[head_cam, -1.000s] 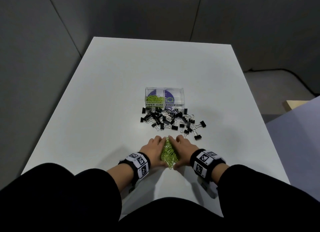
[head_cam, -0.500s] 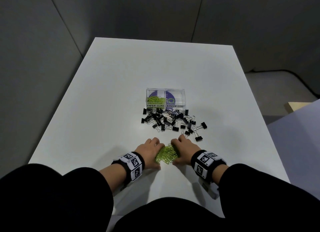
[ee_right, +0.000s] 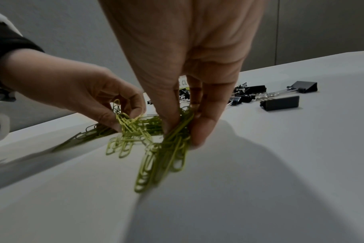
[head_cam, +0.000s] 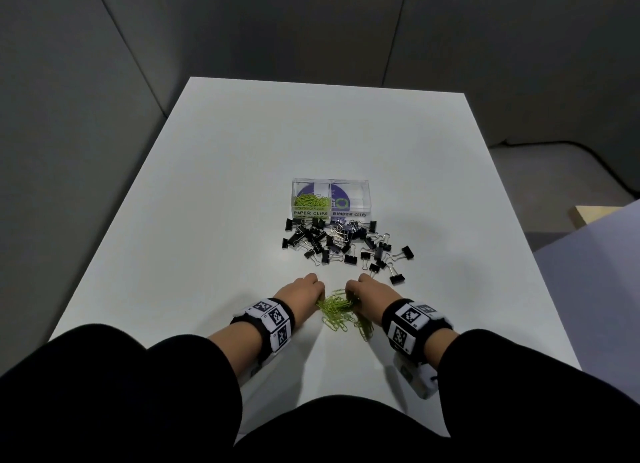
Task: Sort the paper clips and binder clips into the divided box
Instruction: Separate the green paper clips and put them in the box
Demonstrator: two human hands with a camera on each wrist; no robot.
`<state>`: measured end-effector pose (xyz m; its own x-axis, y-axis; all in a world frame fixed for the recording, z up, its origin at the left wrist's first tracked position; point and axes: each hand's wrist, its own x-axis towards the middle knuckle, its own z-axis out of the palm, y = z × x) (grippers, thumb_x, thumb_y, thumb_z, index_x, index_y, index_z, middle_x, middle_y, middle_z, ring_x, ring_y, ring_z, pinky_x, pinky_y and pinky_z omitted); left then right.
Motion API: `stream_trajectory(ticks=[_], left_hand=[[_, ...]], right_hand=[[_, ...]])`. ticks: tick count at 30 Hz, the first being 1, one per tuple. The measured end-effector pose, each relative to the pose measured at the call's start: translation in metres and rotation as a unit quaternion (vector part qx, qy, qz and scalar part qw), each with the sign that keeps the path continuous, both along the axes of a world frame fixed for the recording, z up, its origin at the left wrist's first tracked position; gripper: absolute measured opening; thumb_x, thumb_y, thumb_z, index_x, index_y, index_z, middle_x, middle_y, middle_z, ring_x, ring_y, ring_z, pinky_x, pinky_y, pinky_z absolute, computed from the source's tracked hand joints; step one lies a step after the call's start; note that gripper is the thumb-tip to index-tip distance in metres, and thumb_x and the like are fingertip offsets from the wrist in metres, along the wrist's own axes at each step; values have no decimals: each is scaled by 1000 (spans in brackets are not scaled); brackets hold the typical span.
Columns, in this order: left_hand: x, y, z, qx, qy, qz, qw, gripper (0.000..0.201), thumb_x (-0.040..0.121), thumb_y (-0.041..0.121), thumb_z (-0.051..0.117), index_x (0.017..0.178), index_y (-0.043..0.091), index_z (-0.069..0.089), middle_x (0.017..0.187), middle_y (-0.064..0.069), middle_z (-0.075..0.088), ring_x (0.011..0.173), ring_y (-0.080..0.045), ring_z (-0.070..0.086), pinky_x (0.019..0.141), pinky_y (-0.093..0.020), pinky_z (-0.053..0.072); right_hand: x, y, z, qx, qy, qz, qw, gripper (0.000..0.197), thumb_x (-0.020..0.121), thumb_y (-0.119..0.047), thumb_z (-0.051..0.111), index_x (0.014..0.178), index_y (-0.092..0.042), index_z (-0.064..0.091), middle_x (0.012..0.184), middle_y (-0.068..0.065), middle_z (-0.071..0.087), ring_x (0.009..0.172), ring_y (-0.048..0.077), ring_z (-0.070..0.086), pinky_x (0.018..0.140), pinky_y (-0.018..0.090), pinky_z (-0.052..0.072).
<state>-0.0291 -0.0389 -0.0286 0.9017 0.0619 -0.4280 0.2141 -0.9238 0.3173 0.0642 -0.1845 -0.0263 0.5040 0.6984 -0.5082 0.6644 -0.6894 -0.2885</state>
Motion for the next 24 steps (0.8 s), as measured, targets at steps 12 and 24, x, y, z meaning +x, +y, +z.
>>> stream_trajectory(ticks=[12,24], left_hand=[[0,9,3,-47,-34,36,998,22,93,13,51,110,10,65,116,-8,59,108,-25,56,88,-27,42],[1,23,32,-80,-73,14,994,21,90,12,57,107,8,69,111,-9,63,102,-22,60,89,-26,46]], right_hand=[[0,-14,-2,47,-36,14,998,24,95,-13,48,116,-11,60,111,14,59,97,30,60,84,35,50],[14,-33,42,114,25,-24,993,24,89,-4,58,111,-7,67,112,12,62,96,22,60,79,15,39]])
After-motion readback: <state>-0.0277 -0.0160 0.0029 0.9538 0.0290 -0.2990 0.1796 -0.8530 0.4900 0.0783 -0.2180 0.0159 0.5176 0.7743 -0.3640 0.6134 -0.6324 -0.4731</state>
